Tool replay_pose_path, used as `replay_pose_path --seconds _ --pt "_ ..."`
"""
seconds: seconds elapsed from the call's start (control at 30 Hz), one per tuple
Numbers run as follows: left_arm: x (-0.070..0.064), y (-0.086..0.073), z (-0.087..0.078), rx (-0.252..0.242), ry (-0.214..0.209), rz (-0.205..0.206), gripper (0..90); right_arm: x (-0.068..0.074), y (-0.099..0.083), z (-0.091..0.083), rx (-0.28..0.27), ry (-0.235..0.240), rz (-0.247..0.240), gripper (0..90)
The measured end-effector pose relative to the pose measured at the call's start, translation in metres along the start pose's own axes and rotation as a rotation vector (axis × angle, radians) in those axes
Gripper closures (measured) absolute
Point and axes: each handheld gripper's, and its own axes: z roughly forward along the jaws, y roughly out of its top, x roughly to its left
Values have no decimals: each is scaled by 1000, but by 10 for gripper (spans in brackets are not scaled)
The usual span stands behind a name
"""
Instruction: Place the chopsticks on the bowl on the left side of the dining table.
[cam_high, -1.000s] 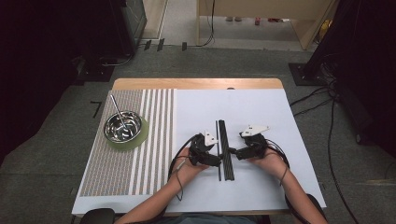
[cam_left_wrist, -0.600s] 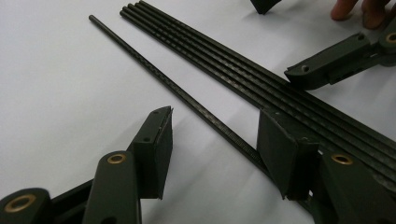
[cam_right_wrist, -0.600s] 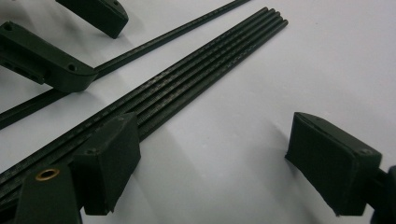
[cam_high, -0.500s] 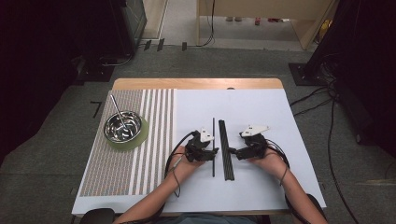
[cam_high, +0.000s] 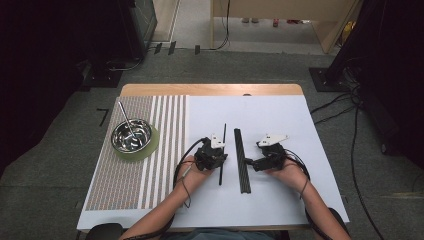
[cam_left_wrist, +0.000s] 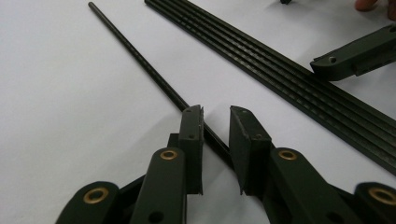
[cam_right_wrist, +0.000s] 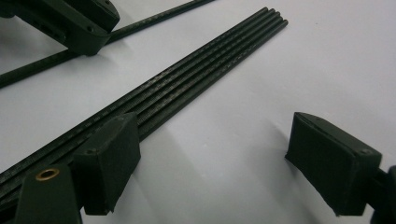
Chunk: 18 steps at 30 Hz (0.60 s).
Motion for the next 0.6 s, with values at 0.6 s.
replay_pose_path --seconds 0.6 --pt "13 3 -6 42 -34 -56 822 0 0 0 4 -2 -1 160"
